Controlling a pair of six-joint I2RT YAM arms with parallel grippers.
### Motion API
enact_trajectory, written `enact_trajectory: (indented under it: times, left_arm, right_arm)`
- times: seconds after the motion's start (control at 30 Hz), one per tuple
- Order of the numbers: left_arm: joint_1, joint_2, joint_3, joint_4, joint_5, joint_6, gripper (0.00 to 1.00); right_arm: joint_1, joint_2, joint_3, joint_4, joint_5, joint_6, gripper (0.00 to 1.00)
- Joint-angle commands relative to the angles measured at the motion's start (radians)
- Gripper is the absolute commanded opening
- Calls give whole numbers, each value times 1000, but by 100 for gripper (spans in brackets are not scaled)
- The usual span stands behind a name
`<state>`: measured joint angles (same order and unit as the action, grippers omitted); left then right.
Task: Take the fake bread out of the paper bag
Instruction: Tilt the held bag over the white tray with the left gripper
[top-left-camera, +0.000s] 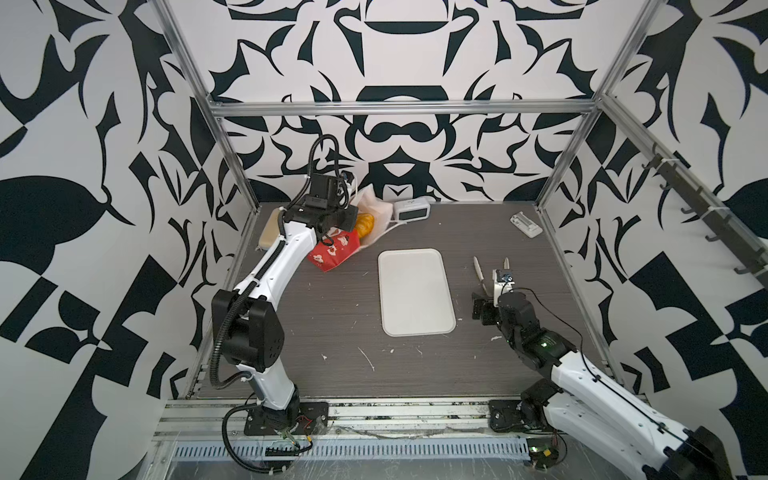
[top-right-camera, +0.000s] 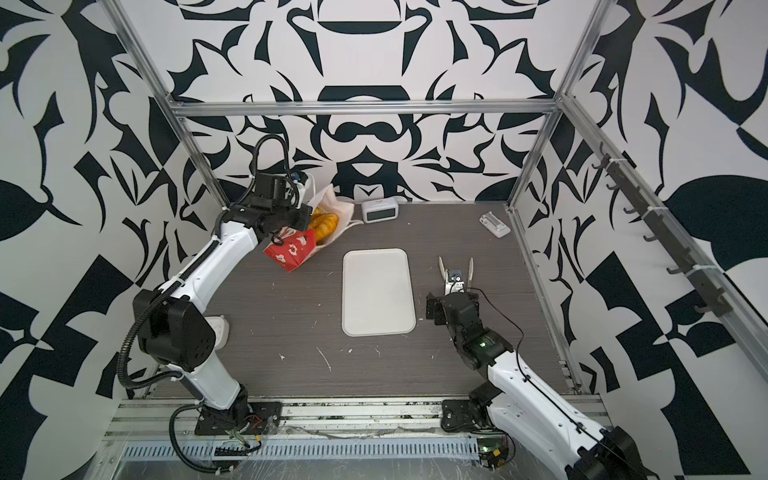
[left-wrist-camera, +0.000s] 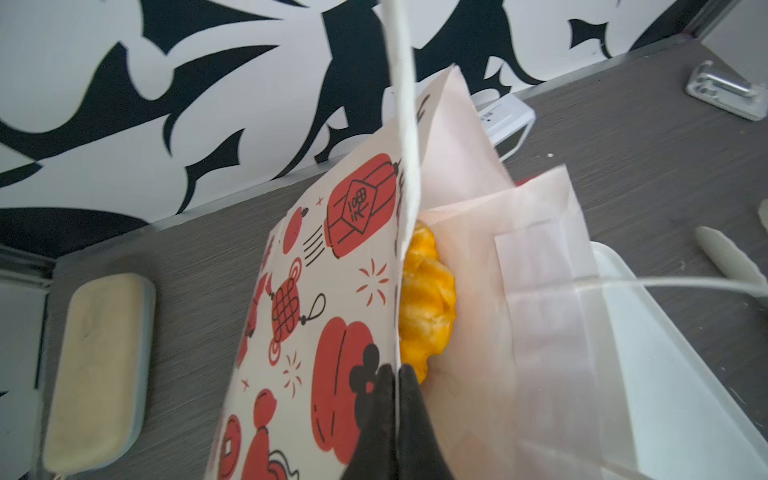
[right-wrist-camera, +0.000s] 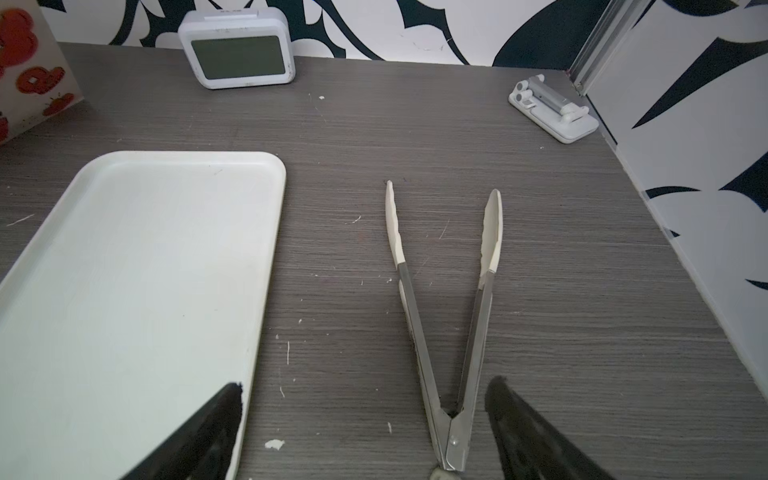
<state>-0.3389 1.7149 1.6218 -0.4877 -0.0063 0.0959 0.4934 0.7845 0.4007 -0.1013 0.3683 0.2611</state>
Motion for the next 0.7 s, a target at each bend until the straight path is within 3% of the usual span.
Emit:
enact_trajectory:
  times: [0.0,0.2,0.47,0.67]
  left_arm:
    - [-65,-42,-28,52,-21,-4,0]
    - [-147,-93,-128,88,-47,-28,0]
    - [-160,-225,-354,226,-35,-92,0]
    - [-160,-280,-433,265,-89,-108,0]
  right_arm:
    - [5,0,6,14,-10,19,94]
    - [4,31,36,-11,-9,34,94]
    - [4,68,199,-216,64,78,93]
    - [-42,157,270,-346,151,102,100]
